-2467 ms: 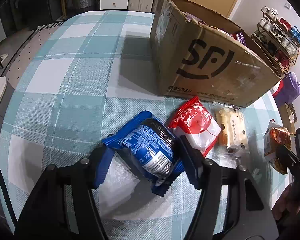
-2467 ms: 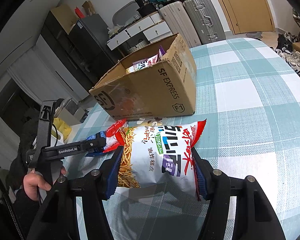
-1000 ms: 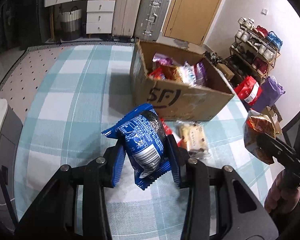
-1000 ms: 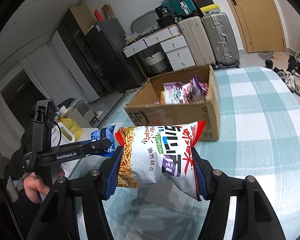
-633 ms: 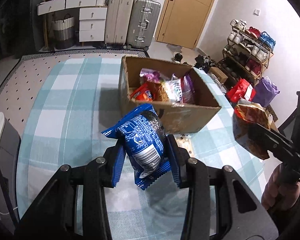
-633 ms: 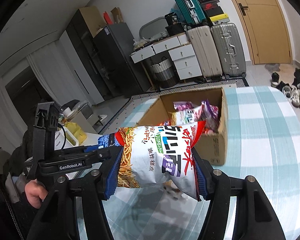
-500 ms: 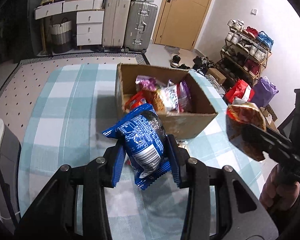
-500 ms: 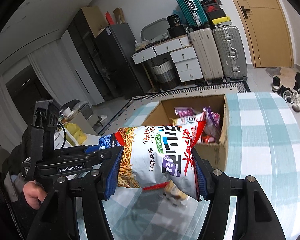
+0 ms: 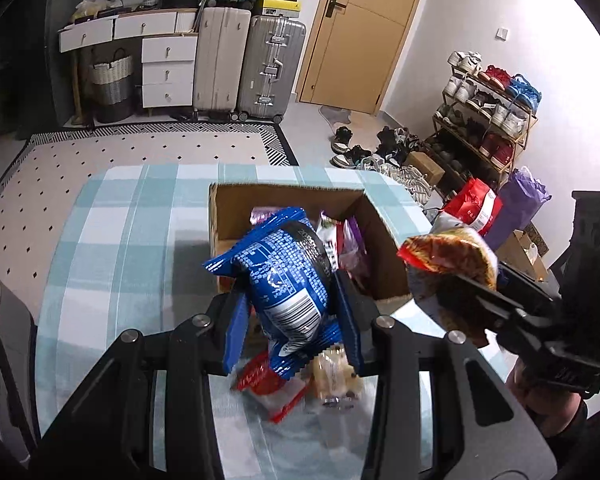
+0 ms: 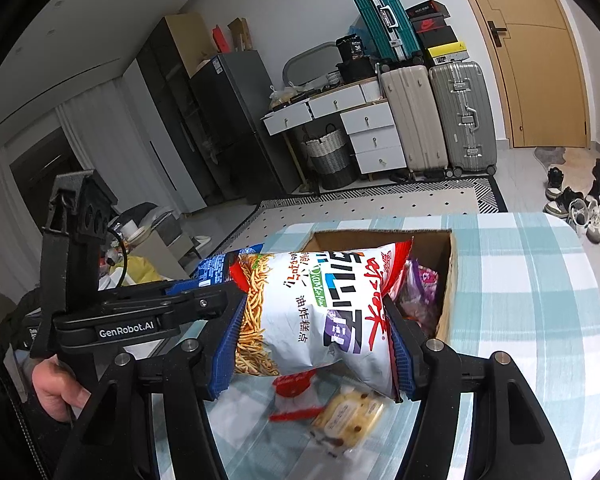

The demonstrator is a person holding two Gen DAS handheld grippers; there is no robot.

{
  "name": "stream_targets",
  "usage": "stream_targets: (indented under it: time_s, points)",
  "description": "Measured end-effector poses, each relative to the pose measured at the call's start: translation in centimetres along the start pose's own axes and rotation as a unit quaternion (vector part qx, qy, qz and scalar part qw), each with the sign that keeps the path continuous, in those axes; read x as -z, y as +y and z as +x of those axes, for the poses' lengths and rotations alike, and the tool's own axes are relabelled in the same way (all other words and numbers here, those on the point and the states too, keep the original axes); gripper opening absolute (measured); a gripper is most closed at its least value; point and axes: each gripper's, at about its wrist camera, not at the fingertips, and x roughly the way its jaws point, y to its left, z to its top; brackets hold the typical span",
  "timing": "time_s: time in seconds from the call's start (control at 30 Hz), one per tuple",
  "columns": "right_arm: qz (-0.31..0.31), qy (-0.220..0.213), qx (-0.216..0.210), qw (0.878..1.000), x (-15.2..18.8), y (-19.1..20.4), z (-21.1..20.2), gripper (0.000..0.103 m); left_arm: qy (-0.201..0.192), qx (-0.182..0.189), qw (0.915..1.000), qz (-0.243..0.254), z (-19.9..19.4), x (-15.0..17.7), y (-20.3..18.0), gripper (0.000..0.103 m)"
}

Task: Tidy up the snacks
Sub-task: 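Carry the noodle bag and blue cookie pack over the box with both tools, then open both tools to drop the bags into the box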

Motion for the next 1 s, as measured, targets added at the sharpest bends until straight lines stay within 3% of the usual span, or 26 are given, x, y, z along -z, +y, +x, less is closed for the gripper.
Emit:
stream_targets:
  time_s: [0.47, 0.9, 0.93, 1.0]
  points:
    - [0.008, 0.002, 0.009, 1.0, -3.7, -2.7, 3.7, 0.064, 0.016, 0.001, 0.9998, 0.012, 4.4, -4.5, -0.2, 0.037]
    - [0.005, 0.028, 0.026, 0.999, -4.3, -4.7, 7.8, 0.065, 0.045, 0.016, 0.9987, 0.016, 11.3, -5.7, 0.8, 0.037]
    - [0.005, 0.03, 0.026, 0.999, -4.3, -4.8, 8.1, 0.065, 0.047, 0.02, 0.9986, 0.015, 11.7, -5.8, 0.9, 0.039]
    - [0.009, 0.034, 0.023, 0.999, -4.4, -5.0, 8.5, 0.071, 0.056, 0.02, 0.9981, 0.014, 12.5, -6.0, 1.2, 0.053]
